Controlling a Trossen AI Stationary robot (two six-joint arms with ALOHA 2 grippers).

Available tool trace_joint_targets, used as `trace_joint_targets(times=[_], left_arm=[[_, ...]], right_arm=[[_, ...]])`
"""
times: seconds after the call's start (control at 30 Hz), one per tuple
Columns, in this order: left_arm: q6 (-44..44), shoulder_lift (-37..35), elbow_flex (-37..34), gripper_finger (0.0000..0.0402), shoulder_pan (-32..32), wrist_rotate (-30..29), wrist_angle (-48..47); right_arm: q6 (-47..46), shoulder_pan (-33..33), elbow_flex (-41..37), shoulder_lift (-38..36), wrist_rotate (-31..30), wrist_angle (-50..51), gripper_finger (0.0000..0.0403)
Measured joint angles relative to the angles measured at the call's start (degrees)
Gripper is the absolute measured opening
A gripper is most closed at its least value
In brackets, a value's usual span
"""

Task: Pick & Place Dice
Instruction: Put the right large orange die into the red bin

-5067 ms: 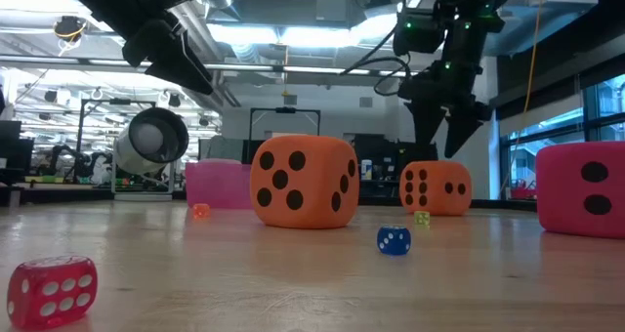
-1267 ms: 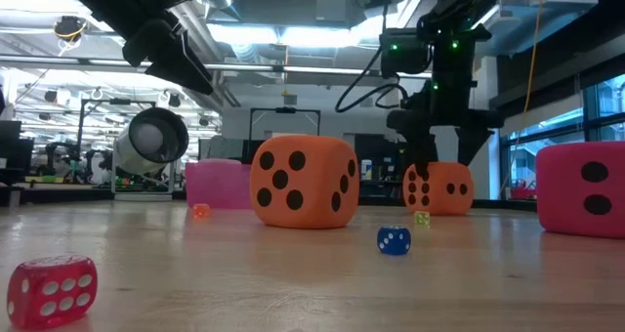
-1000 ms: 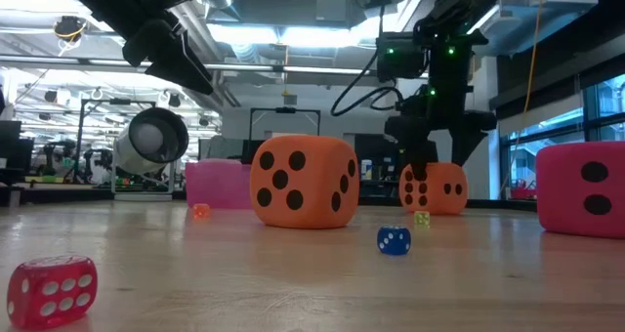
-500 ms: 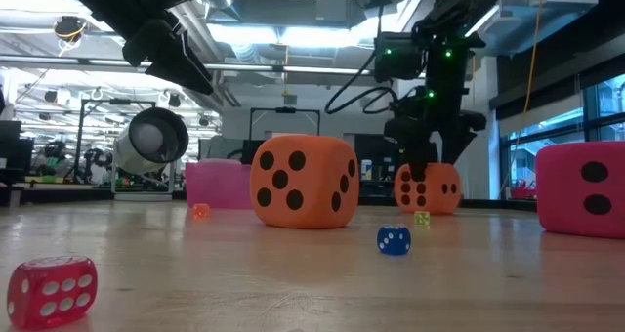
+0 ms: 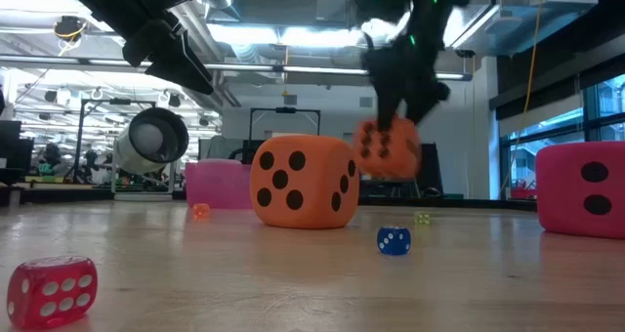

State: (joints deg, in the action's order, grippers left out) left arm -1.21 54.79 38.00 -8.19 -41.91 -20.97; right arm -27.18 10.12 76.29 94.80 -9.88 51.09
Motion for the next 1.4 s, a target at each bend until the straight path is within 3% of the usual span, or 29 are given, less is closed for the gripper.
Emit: trace_joint_targets(times=[0.17,0.3,0.43,1.07,1.13,1.23,1.4], left_arm=[[0.0,0.0,0.0,0.0400,0.0,0.0,0.0],[0.0,0.0,0.0,0.0400,0.0,0.0,0.0],[0.0,0.0,0.0,0.0400,0.0,0.0,0.0],[0.0,0.0,0.0,0.0400,0.0,0.0,0.1],[0.0,0.0,0.0,0.0400,0.0,0.0,0.1],[0.0,0.0,0.0,0.0400,0.0,0.0,0.1],[0.0,0.0,0.0,0.0400,0.0,0.0,0.1]], right_arm=[[4.4,-1.5,7.7,0.0,3.5,-0.8,0.0351],[11.6,-2.3,10.7,-0.1,-0.9,-5.7,0.0351],[21.0,-2.0,10.9,0.6,-6.1,-11.9,0.0351],[40.1,2.2,10.9,14.4,-7.1,-30.1,0.0350],[42.9,3.0,10.9,14.5,-6.3,-31.9,0.0350],[47.9,4.8,10.9,15.1,-0.6,-35.8,0.0350],[48.7,7.7,10.9,17.8,5.7,-39.1,0.0350]])
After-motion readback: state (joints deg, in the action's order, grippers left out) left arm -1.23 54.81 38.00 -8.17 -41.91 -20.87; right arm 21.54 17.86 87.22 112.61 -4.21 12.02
